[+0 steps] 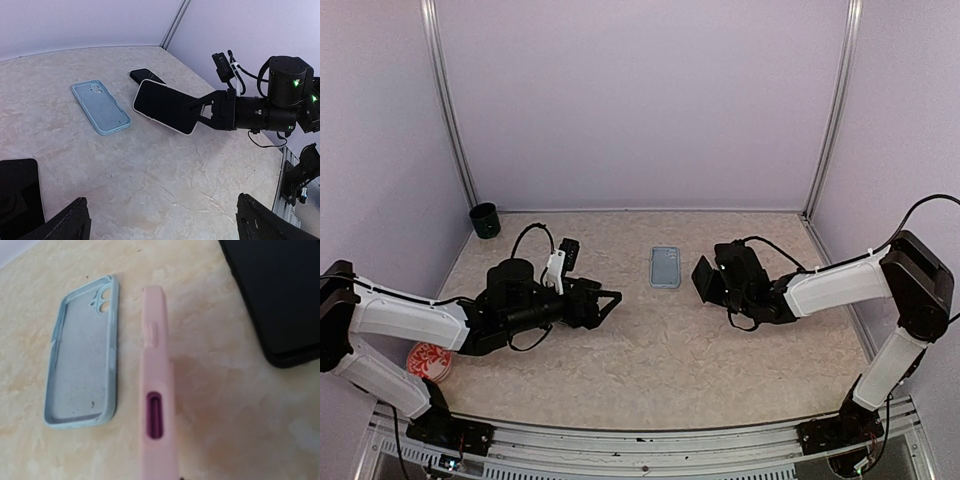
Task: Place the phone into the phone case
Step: Place the phone with the phone case at the center of the board, then move the phone with the phone case to the center of the board.
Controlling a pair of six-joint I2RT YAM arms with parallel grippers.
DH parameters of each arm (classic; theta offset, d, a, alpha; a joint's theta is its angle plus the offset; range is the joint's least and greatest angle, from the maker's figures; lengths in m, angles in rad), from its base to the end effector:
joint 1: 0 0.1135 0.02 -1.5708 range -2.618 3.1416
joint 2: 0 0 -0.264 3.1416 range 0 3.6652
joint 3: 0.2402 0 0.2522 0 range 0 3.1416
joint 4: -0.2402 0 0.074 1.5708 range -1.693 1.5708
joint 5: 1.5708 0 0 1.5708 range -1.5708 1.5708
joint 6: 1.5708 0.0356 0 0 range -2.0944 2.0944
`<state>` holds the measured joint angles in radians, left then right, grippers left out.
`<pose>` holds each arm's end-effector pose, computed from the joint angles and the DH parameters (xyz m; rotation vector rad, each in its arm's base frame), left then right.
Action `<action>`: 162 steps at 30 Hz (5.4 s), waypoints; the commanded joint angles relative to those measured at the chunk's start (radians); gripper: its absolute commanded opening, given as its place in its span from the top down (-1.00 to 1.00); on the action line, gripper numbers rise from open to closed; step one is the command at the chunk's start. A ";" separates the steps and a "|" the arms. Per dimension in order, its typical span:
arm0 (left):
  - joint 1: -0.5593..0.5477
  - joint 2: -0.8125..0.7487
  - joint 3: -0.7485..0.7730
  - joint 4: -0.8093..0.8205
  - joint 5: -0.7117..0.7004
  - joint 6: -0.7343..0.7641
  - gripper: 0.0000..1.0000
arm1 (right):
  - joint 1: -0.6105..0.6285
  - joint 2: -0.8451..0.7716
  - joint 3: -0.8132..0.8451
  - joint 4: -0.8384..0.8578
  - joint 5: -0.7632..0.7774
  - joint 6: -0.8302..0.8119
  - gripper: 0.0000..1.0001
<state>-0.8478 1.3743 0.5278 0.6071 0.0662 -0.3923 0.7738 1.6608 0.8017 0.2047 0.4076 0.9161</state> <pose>0.1849 -0.2131 0.2027 0.4801 1.8510 -0.9238 0.2486 0.2232 0.1652 0.3798 2.1766 0.5093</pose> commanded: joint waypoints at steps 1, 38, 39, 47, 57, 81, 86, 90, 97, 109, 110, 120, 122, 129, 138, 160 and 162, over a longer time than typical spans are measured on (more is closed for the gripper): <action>0.009 0.004 -0.010 0.031 0.004 0.000 -0.98 | 0.013 0.017 0.004 -0.077 -0.084 -0.015 0.75; 0.018 -0.019 -0.056 0.048 0.011 -0.023 -0.98 | -0.121 0.212 0.190 -0.003 -0.260 -0.082 1.00; 0.018 -0.020 -0.057 0.049 0.012 -0.023 -0.98 | -0.127 0.232 0.203 0.007 -0.259 -0.086 1.00; 0.021 -0.038 -0.068 0.037 0.003 -0.022 -0.98 | -0.139 0.379 0.328 0.102 -0.392 -0.156 1.00; 0.027 -0.032 -0.065 0.040 0.020 -0.032 -0.98 | -0.138 0.426 0.386 0.137 -0.442 -0.092 1.00; 0.027 -0.003 -0.036 0.044 0.038 -0.034 -0.98 | -0.157 0.340 0.282 0.019 -0.302 -0.039 0.82; 0.028 -0.008 -0.045 0.042 0.029 -0.033 -0.98 | -0.159 0.338 0.279 0.003 -0.287 -0.050 0.65; 0.027 0.000 -0.046 0.049 0.033 -0.035 -0.98 | -0.163 0.330 0.263 0.006 -0.276 -0.056 0.62; 0.027 0.009 -0.047 0.056 0.037 -0.039 -0.98 | -0.172 0.320 0.261 -0.020 -0.254 -0.074 0.54; 0.026 0.006 -0.061 0.065 0.037 -0.046 -0.98 | -0.176 0.296 0.282 -0.095 -0.215 -0.100 0.24; 0.026 0.004 -0.060 0.065 0.036 -0.046 -0.98 | -0.176 0.292 0.284 -0.102 -0.212 -0.101 0.23; 0.026 0.004 -0.061 0.070 0.039 -0.051 -0.98 | -0.176 0.224 0.289 -0.173 -0.228 -0.101 -0.08; 0.026 0.005 -0.063 0.071 0.039 -0.051 -0.98 | -0.175 0.202 0.287 -0.186 -0.243 -0.099 -0.09; 0.026 0.023 -0.058 0.085 0.045 -0.057 -0.98 | -0.135 0.172 0.318 -0.252 -0.294 -0.131 -0.09; 0.026 0.028 -0.054 0.081 0.044 -0.057 -0.98 | -0.101 0.208 0.278 -0.261 -0.325 -0.106 -0.09; 0.026 0.021 -0.060 0.079 0.040 -0.059 -0.98 | -0.096 0.332 0.326 -0.230 -0.283 -0.085 -0.09; 0.026 0.019 -0.062 0.078 0.038 -0.059 -0.98 | -0.100 0.347 0.345 -0.242 -0.270 -0.086 -0.09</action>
<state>-0.8253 1.3964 0.4664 0.6655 0.1009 -0.4484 0.6739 1.9537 1.1126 0.0036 0.0944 0.8272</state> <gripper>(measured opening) 0.989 0.545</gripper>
